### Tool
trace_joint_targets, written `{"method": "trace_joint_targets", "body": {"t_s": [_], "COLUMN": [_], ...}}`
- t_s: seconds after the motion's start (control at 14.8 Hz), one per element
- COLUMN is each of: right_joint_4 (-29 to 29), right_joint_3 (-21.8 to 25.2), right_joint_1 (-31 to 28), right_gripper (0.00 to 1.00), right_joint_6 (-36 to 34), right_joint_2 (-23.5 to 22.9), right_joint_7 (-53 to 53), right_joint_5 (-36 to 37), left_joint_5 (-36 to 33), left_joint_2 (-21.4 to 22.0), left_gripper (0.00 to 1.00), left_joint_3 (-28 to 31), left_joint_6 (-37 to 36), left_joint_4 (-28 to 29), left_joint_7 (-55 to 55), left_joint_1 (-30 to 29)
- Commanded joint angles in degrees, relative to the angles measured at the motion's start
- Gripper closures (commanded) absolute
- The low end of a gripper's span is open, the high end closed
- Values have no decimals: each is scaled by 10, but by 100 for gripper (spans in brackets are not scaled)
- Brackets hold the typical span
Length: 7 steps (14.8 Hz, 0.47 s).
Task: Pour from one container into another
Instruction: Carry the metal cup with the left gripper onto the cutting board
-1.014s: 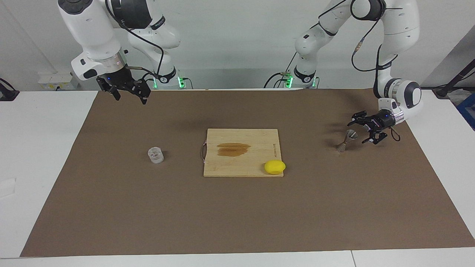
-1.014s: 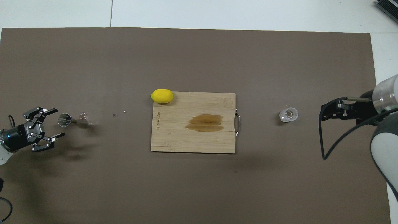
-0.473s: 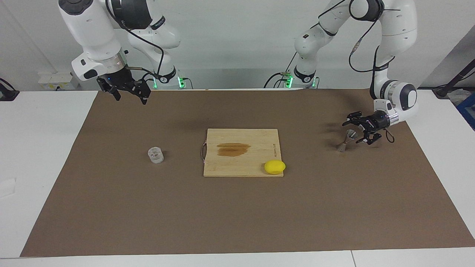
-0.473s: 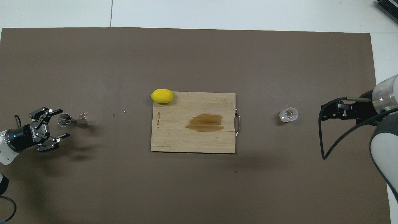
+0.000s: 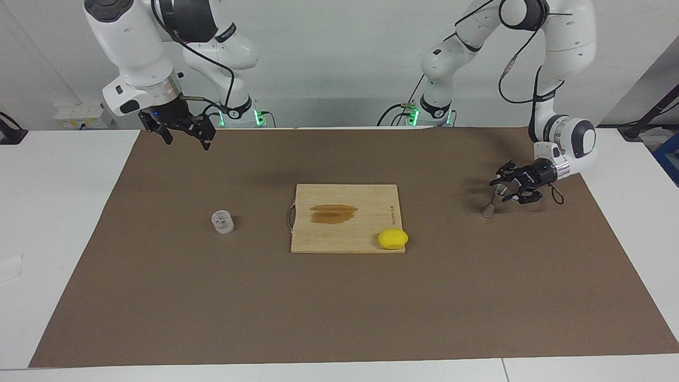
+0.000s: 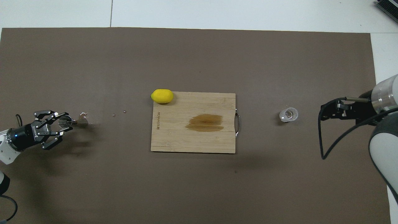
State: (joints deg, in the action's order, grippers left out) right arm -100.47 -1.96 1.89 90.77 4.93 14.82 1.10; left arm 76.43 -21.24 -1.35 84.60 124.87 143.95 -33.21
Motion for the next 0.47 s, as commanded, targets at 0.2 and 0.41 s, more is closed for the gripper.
{"method": "trace_joint_targets", "body": {"t_s": [0.2, 0.41], "right_joint_4": [-23, -23], "right_joint_3": [-5, -5], "right_joint_1": [-2, -2], "right_gripper": [1, 1], "right_joint_6": [19, 19], "right_joint_2": [18, 18], "right_joint_7": [16, 15], "right_joint_5": [6, 6], "left_joint_5": [12, 30], "left_joint_2": [1, -2], "left_gripper": [70, 70], "left_joint_3": [6, 4], "left_joint_6": [-7, -28], "left_joint_4": [-7, -27], "left_joint_7": [13, 3], "left_joint_1": [16, 44]}}
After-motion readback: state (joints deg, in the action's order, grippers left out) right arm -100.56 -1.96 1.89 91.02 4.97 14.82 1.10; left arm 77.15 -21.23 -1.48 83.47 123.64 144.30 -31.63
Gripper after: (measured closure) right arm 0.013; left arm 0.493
